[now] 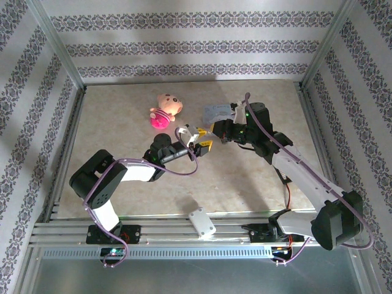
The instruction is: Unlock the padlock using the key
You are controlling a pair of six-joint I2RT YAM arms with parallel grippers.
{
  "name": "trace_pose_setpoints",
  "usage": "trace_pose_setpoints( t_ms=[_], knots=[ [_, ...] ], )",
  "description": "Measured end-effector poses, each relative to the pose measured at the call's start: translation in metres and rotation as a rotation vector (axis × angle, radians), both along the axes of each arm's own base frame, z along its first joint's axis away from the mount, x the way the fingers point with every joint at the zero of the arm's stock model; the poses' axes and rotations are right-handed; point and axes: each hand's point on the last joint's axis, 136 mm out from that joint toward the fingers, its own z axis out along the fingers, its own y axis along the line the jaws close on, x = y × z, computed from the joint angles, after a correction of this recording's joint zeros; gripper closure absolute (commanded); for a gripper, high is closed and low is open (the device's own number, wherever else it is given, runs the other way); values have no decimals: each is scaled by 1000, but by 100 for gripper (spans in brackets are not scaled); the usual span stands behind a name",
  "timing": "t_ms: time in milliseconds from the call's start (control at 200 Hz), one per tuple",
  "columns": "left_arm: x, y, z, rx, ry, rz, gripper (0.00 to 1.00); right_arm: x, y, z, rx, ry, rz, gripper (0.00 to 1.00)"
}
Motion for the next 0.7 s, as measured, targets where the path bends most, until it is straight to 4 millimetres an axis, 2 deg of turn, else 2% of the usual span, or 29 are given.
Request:
trace_pose_setpoints(
  t_ms=[235,470,700],
  knots=[
    [0,0,5,-7,-25,3,58,-3,3,0,8,5,16,100],
    [2,1,5,-6,-27,15,61,-5,8,-3,8,16,34,100],
    [2,1,5,3,-43,16,72,-3,8,-8,3,29,34,100]
  ],
)
